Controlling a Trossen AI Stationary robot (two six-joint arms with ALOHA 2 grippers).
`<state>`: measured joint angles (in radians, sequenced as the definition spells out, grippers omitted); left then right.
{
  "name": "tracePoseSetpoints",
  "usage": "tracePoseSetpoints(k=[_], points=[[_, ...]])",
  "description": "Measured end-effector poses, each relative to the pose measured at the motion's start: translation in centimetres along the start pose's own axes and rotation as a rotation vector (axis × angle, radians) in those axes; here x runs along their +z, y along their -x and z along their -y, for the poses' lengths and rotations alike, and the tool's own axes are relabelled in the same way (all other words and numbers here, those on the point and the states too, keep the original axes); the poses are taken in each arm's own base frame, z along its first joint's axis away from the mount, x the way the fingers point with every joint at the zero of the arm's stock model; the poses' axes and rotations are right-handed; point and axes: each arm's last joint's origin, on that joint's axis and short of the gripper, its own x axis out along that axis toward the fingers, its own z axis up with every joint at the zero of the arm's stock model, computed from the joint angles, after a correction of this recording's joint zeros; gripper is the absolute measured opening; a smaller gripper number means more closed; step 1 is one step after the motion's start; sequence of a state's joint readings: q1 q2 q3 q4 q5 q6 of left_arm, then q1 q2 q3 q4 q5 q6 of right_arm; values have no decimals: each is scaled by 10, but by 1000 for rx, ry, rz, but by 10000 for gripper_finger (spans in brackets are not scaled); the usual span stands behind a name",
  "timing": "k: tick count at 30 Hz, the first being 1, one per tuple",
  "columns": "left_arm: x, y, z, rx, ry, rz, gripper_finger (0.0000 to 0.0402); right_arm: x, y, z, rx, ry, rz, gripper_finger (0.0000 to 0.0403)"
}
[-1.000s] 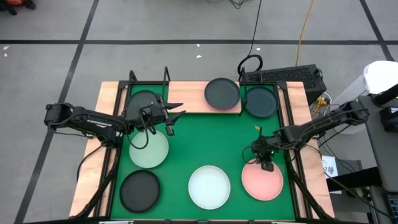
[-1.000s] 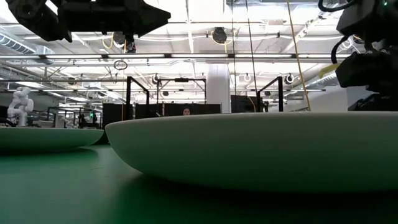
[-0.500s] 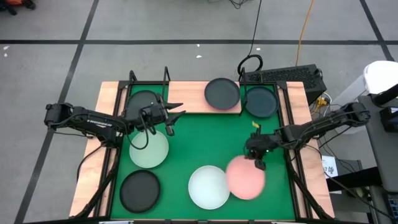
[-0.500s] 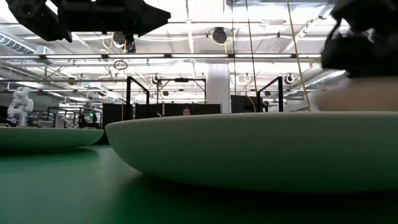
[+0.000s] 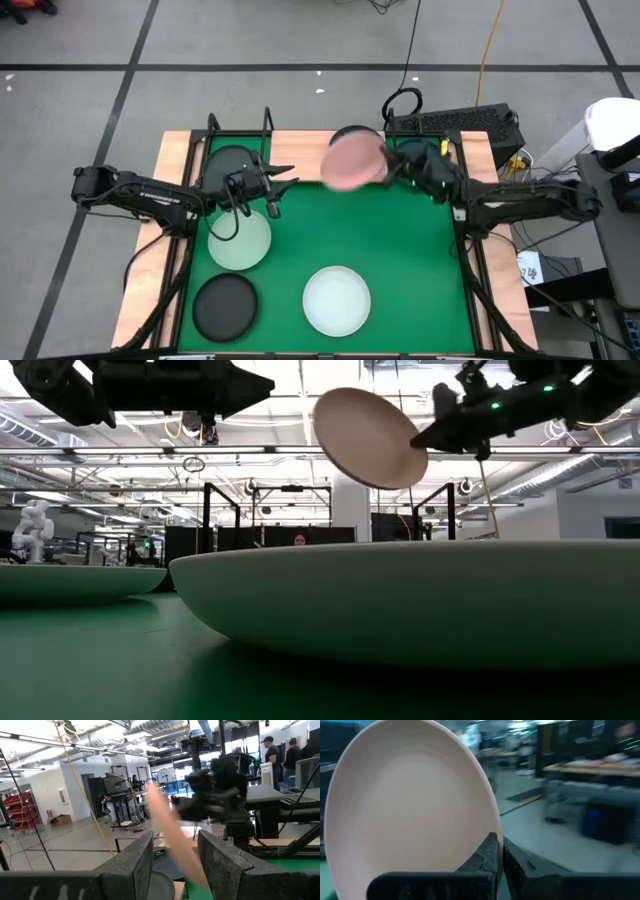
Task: Place and stack plates onto a shelf
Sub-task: Stack the light orange plate on top of the black plate on the shelf
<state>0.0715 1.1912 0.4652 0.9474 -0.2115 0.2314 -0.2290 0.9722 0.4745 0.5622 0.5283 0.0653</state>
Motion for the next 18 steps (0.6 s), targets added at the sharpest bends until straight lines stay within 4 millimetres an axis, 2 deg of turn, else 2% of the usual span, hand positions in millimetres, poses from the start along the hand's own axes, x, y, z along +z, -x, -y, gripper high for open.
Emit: tracePoseSetpoints(k=[5,10,13,18], points=[[0,0,0,1,-31,-1,161,11,-34,28,-172,70,-105,1],[0,0,0,15,-59,-4,161,27,-75,38,-129,111,-347,0],[0,0,-1,23,-65,-6,161,27,-93,43,-154,182,-485,0],[0,0,-1,27,-79,-7,161,16,-113,52,-191,222,-571,0]])
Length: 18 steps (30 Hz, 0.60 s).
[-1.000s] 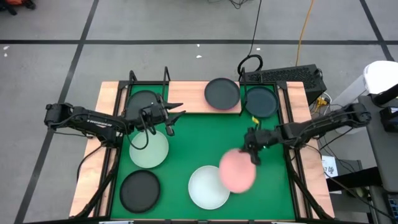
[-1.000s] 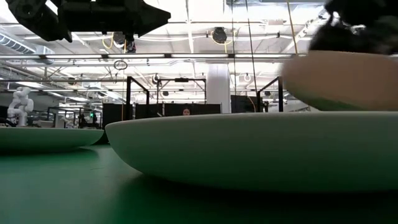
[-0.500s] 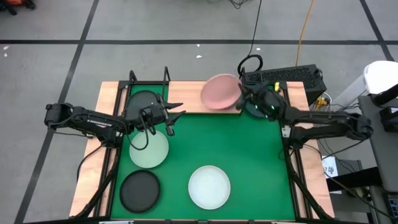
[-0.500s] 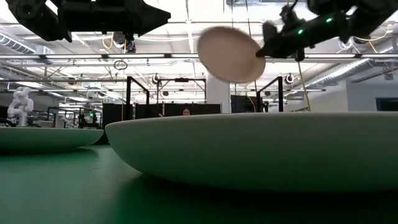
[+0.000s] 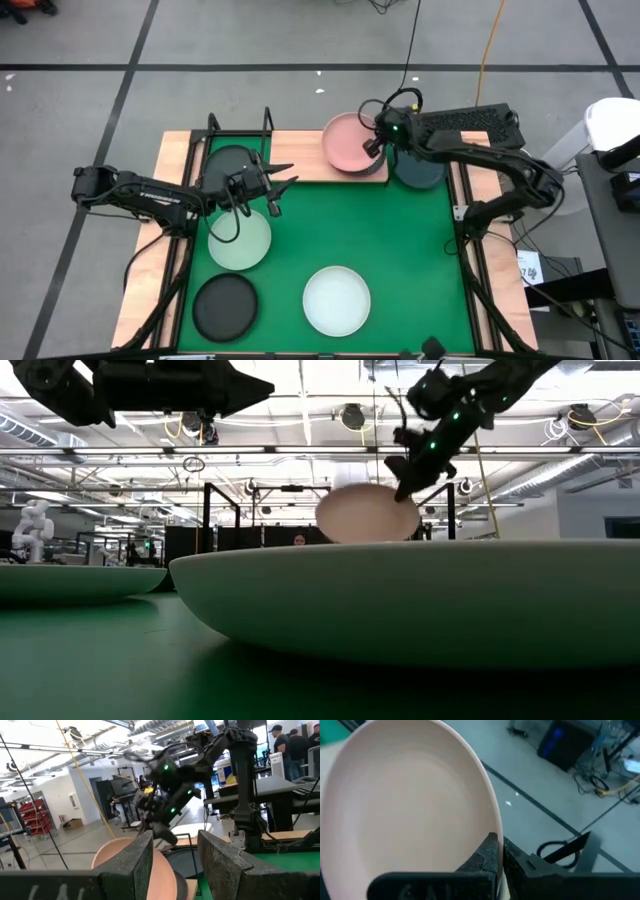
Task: Place and stack plates onto a shelf
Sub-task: Stack the light orange plate on top of the black plate on the shelf, then stack the top black plate on top of the light orange plate on the shelf
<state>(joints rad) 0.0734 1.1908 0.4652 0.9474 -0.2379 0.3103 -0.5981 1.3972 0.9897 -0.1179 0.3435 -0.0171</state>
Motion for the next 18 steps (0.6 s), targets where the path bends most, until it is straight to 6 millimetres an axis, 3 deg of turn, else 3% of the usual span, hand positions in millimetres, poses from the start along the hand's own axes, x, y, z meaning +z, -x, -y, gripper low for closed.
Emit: tracePoseSetpoints(k=[9,18], points=[[0,0,0,0,-1,0,161,-7,-12,1,-9,30,-47,33],[0,0,0,0,37,0,161,7,15,8,-3,47,45,125]])
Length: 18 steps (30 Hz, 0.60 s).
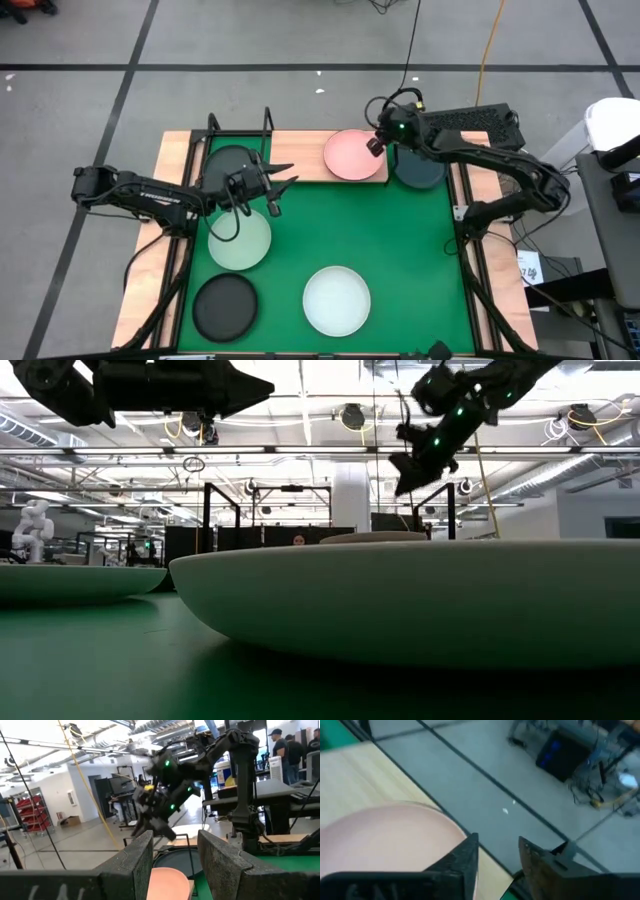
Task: Place and stack plates onto a shelf
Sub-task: Stack the top black plate on top of the light orange plate on the shelf
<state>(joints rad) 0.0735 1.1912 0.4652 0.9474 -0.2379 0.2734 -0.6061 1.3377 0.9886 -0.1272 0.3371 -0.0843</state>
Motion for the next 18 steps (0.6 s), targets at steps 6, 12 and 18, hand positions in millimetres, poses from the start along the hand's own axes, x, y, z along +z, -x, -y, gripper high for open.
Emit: tracePoseSetpoints(k=[6,12,18], points=[[-2,1,2,12,17,-29,161,18,54,-2,219,23,175,149],[-14,4,7,161,-23,-243,161,-3,106,-16,477,0,332,135],[-12,-3,9,262,-91,-614,161,-42,137,-27,583,96,522,130]])
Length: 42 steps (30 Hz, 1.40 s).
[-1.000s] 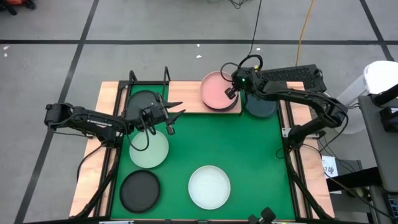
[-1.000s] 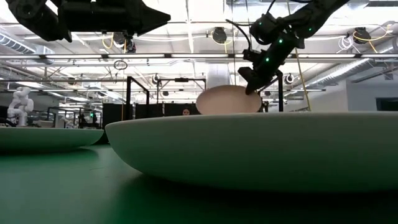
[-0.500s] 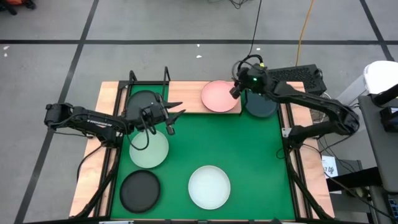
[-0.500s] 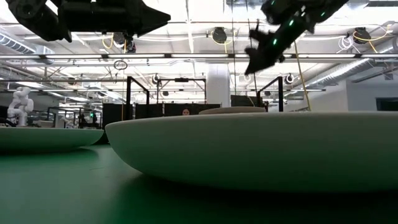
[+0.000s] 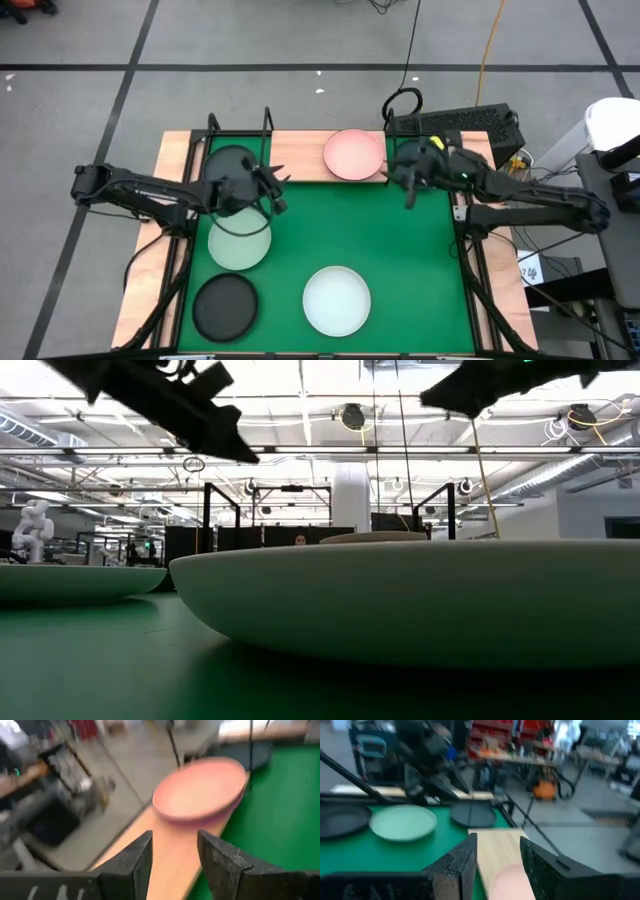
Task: Place and stack plates onto a shelf
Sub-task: Stack the top black plate on top of the light orange plate on the shelf
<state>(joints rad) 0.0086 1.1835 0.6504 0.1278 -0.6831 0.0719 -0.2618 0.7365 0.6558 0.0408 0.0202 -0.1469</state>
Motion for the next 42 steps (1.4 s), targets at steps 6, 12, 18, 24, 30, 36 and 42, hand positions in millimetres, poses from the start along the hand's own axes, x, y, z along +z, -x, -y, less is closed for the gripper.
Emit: tracePoseSetpoints(k=[6,12,18,24,30,36,42], points=[[6,11,-14,47,52,-351,161,-10,24,-11,55,-24,108,130],[-7,22,-35,140,141,-631,161,-20,28,-22,162,22,115,130],[-23,12,-53,108,221,-780,161,-24,27,-26,187,41,103,130],[-30,2,-68,92,293,-867,161,-31,27,-29,212,58,45,130],[-51,-23,-69,-4,219,-1041,161,-31,28,-32,233,72,47,130],[-71,-41,-65,22,127,-1159,161,-29,28,-34,244,72,67,130],[-82,-51,-62,23,92,-1212,161,-27,28,-34,239,86,87,130]])
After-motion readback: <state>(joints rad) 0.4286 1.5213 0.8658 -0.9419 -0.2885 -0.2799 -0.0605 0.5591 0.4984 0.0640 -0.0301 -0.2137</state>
